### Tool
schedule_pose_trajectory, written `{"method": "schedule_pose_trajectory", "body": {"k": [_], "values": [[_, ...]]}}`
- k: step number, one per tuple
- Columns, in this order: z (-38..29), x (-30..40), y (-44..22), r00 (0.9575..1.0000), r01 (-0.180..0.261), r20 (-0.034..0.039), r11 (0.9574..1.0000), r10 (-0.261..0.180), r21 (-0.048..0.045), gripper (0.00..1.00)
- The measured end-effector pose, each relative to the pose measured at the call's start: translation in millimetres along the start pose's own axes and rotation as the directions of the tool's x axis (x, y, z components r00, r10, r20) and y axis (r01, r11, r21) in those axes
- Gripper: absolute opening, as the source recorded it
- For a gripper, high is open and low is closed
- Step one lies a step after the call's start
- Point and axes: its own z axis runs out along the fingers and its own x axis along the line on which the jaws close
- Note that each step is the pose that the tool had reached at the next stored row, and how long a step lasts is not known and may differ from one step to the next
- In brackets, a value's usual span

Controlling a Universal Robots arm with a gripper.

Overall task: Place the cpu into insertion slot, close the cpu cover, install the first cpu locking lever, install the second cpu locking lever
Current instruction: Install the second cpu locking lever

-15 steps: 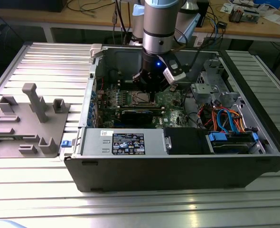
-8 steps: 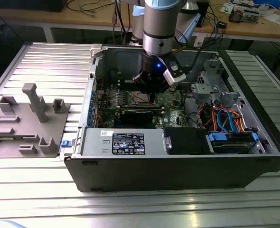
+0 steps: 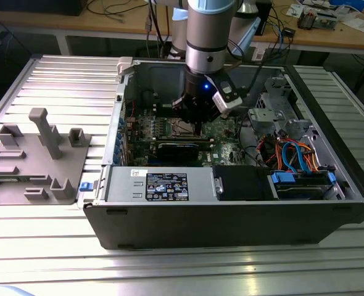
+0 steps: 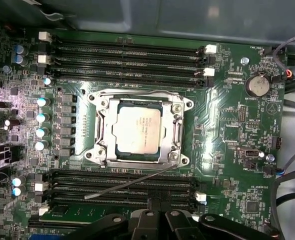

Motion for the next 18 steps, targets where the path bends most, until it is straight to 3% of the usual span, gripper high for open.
{"method": "schedule_pose_trajectory", "body": {"k": [18], "values": [[2.1, 0.5, -7.5, 1.0000, 0.000, 0.0000, 1.0000, 0.000, -0.0001, 0.11]]}}
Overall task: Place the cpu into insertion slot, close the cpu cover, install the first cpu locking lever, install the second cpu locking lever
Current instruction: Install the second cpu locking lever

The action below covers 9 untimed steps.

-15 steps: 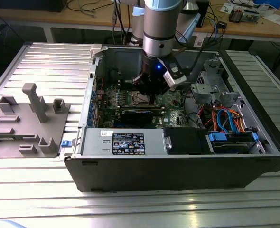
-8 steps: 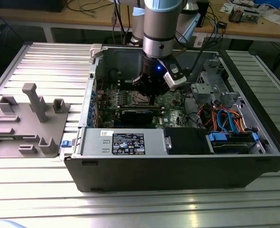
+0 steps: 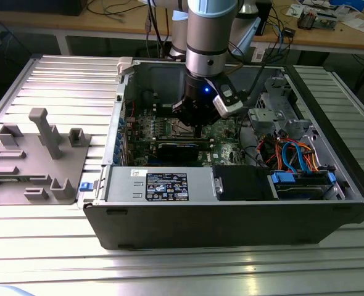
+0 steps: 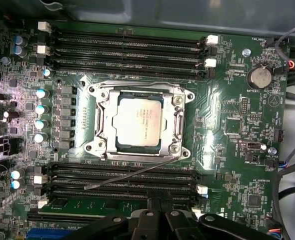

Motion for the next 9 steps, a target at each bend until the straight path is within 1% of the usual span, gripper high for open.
{"method": "schedule_pose_trajectory", "body": {"k": [7, 8, 9], "values": [[0.1, 0.5, -1.6, 1.0000, 0.000, 0.0005, 1.0000, 0.000, 0.0000, 0.11], [-0.6, 0.5, -1.8, 1.0000, 0.000, 0.0012, 1.0000, 0.000, 0.0005, 0.11], [-4.0, 0.5, -1.7, 1.0000, 0.000, 0.0018, 1.0000, 0.000, 0.0006, 0.11]]}}
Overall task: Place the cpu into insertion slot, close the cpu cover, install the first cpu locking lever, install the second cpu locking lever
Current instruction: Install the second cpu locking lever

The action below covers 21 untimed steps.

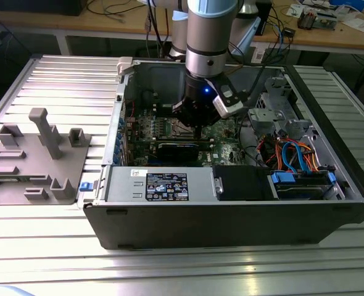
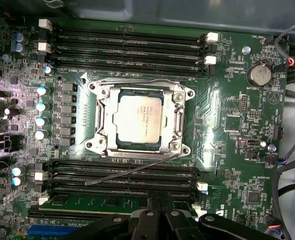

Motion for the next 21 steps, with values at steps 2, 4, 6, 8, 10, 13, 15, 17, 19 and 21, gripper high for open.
{"method": "schedule_pose_trajectory", "body": {"k": [2, 4, 6, 8, 10, 13, 15, 17, 19, 21], "values": [[-1.1, 1.0, 0.4, 1.0000, 0.000, 0.0005, 1.0000, 0.000, -0.0017, 0.11], [-1.3, 3.7, 0.6, 1.0000, 0.000, 0.0008, 0.9999, 0.000, -0.0102, 0.11], [-1.5, 10.1, 1.0, 1.0000, -0.002, 0.0027, 0.9991, 0.002, -0.0429, 0.11], [-1.6, 17.3, 1.0, 1.0000, -0.003, 0.0058, 0.9954, 0.004, -0.0960, 0.11], [-1.1, 22.5, -2.8, 1.0000, -0.004, 0.0073, 0.9925, 0.005, -0.1225, 0.11], [-0.6, 26.9, -8.8, 1.0000, -0.004, 0.0080, 0.9908, 0.005, -0.1352, 0.11], [0.0, 28.8, -10.2, 0.9999, -0.005, 0.0085, 0.9896, 0.006, -0.1439, 0.11], [1.5, 31.3, -11.2, 0.9999, -0.005, 0.0094, 0.9868, 0.007, -0.1616, 0.11], [2.9, 32.1, -11.2, 0.9999, -0.005, 0.0099, 0.9856, 0.007, -0.1687, 0.11], [4.2, 33.0, -11.2, 0.9999, -0.005, 0.0101, 0.9849, 0.007, -0.1731, 0.11]]}}
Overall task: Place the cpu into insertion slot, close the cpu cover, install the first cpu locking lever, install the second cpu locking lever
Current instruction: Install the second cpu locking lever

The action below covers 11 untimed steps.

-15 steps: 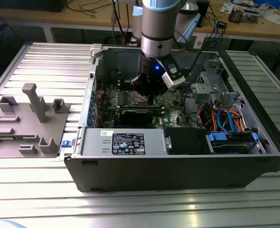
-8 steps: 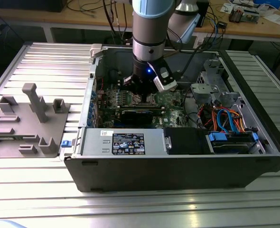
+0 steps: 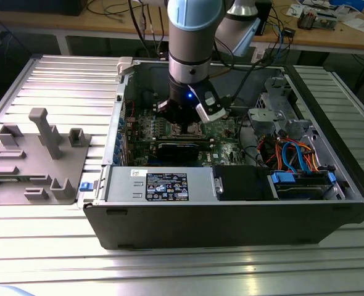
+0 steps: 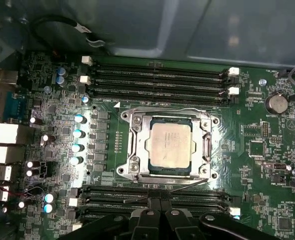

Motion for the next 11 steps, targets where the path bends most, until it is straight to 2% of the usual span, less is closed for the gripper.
{"method": "schedule_pose_trajectory", "body": {"k": [11], "values": [[6.3, 2.6, -0.6, 1.0000, 0.000, 0.0000, 1.0000, 0.000, -0.0003, 0.11]]}}
